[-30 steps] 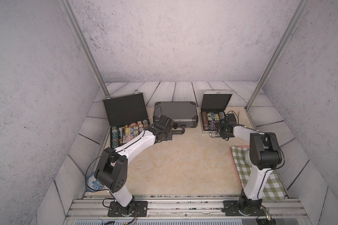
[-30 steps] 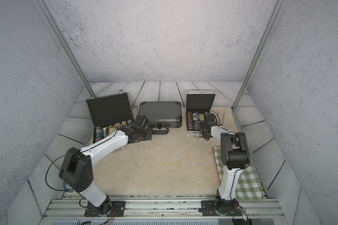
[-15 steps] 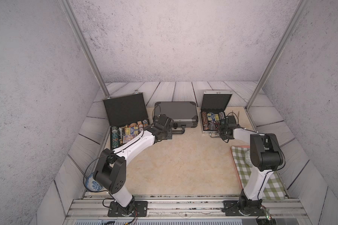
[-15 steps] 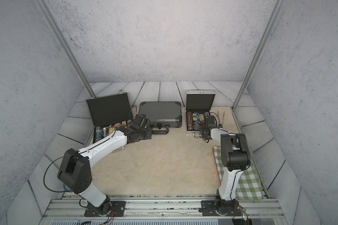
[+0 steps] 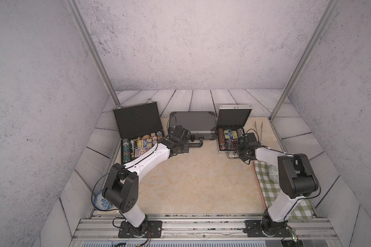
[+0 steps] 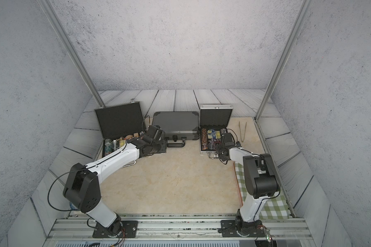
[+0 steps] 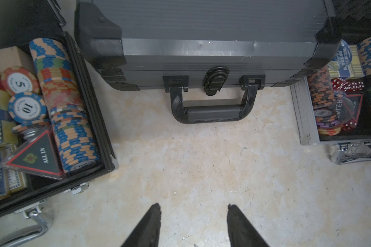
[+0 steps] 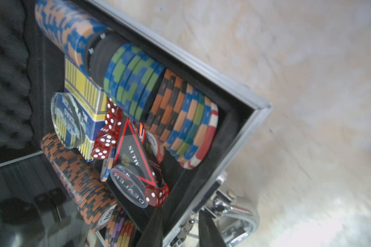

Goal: Close the poker set cases
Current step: Move the poker set case to the center of the board.

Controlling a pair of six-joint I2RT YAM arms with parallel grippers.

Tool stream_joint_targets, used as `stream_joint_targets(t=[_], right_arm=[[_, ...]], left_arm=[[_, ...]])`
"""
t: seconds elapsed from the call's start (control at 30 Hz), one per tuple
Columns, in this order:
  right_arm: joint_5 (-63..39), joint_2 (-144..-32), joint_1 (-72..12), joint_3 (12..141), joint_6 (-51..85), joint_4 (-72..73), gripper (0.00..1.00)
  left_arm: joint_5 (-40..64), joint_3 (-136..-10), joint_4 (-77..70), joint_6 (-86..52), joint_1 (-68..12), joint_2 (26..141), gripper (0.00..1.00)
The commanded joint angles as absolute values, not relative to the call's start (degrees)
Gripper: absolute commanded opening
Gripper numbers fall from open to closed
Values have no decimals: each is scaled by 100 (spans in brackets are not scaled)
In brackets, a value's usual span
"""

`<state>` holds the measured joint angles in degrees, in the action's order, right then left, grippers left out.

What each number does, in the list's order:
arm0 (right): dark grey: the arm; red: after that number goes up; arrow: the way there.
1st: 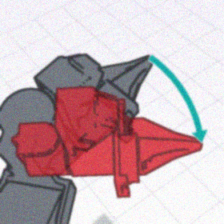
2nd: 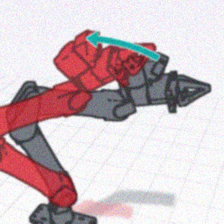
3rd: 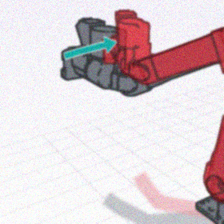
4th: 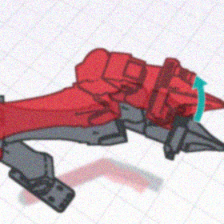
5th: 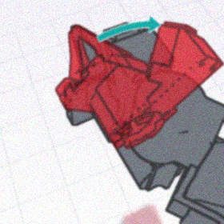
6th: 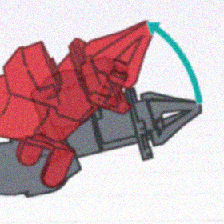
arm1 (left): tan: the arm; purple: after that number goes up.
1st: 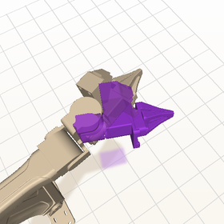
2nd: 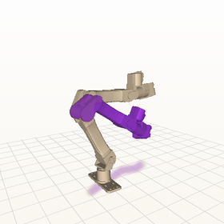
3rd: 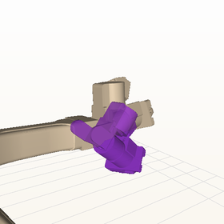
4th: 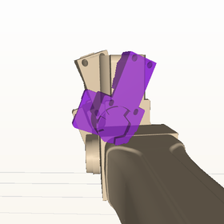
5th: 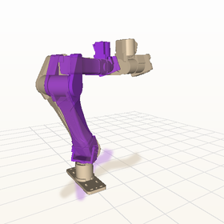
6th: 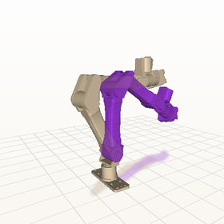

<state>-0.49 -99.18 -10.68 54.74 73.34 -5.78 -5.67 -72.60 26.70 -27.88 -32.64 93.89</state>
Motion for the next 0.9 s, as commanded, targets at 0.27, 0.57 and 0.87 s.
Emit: stream_joint_targets(t=[0.27,0.57,0.87], right_arm=[[-210,-9078,-1627,4580,7335,-1213,29],[-334,-8442,-1729,3866,7216,-1400,29],[-493,-7558,-1810,3162,7193,-1711,30]], left_arm=[[-607,-7227,2611,-2795,-3243,9134,54],[-782,-7296,2618,-2777,-3243,9051,54],[-835,-7535,2683,-2784,-3243,9128,54]])
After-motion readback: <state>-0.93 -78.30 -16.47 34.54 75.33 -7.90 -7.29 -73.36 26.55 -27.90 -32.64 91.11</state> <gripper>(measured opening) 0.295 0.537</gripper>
